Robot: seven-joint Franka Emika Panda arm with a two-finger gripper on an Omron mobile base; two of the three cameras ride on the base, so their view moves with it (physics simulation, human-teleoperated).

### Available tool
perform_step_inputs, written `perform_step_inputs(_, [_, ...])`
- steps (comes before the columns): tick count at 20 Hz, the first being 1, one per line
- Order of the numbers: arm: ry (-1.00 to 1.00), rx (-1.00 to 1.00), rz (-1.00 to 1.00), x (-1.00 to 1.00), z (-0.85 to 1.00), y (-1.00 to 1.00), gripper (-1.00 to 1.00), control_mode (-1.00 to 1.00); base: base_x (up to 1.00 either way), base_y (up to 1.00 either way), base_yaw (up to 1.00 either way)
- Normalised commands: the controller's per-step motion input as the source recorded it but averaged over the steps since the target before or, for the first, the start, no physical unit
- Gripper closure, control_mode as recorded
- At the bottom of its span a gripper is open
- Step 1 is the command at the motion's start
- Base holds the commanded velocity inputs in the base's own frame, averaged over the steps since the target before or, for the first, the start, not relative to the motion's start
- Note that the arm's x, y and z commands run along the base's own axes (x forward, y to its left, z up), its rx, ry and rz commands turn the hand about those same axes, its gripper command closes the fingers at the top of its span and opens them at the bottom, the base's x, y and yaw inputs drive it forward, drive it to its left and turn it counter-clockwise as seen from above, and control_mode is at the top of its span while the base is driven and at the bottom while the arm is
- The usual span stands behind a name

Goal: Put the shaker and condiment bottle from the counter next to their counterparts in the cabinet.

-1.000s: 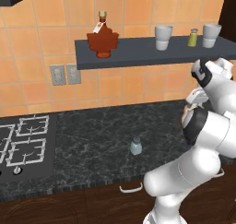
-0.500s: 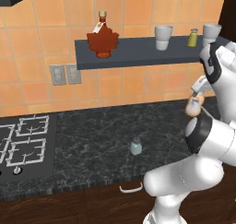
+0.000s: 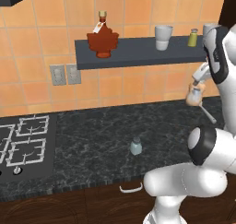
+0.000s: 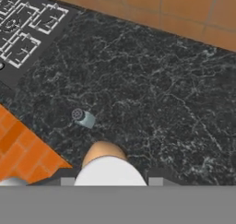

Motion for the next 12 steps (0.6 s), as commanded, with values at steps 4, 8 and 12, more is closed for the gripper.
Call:
perform_step_inputs(4, [-0.12, -0.04, 0.02, -0.46, 0.59, 0.22, 1.00, -1.00, 0.00, 0.00, 0.00])
perform_step_inputs(8, [-0.13, -0.04, 0.02, -0.46, 0.59, 0.30, 1.00, -1.00, 0.00, 0.00, 0.00])
perform_step_inputs(12, [-0.10, -0.07, 0.01, -0.30, 0.66, 0.39, 1.00, -1.00, 0.00, 0.00, 0.00])
